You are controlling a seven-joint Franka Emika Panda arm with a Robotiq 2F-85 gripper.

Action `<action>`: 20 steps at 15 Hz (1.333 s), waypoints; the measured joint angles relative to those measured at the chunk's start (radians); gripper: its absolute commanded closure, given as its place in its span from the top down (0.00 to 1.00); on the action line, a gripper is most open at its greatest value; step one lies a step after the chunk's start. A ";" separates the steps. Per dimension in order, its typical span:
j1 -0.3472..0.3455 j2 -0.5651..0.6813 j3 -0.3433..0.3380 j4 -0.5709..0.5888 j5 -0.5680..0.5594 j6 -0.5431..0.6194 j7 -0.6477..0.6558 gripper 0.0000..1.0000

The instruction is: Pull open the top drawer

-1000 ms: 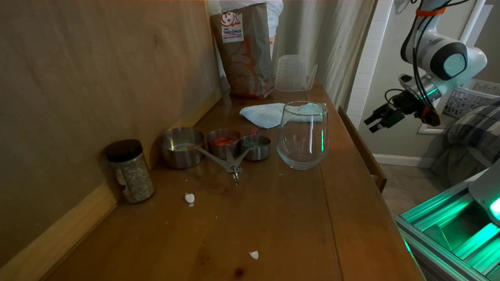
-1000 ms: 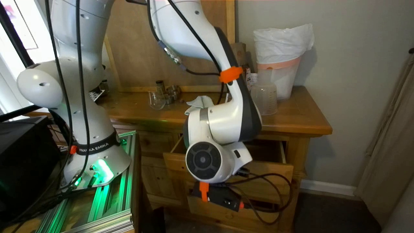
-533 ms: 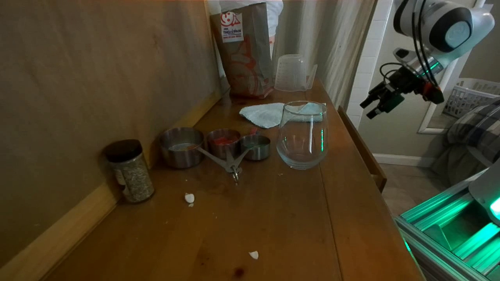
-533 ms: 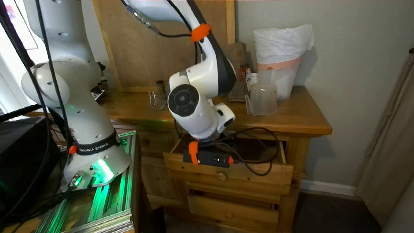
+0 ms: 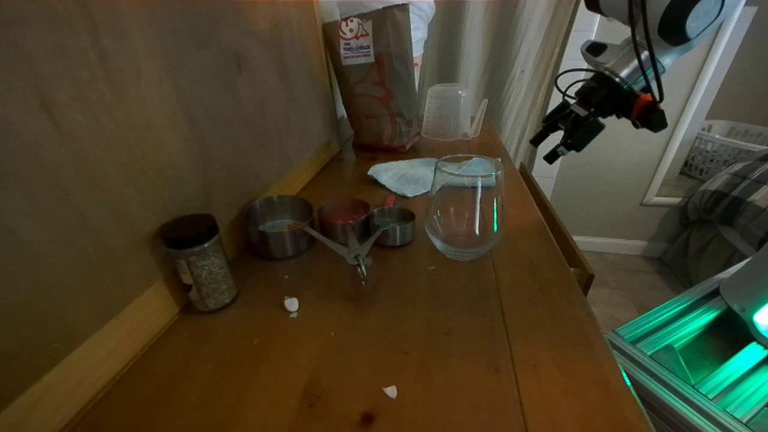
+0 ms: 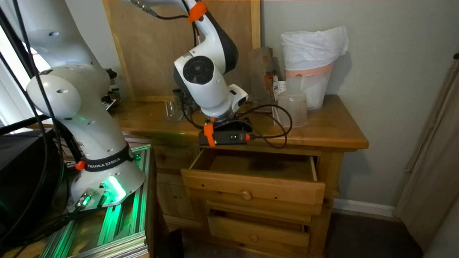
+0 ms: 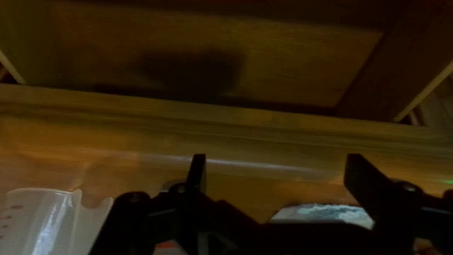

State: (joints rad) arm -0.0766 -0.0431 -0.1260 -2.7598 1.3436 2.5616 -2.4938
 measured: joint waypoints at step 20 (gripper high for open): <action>0.156 -0.065 0.207 0.018 -0.090 -0.119 0.253 0.09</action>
State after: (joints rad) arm 0.0791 -0.1080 0.0809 -2.7419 1.2534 2.4424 -2.2410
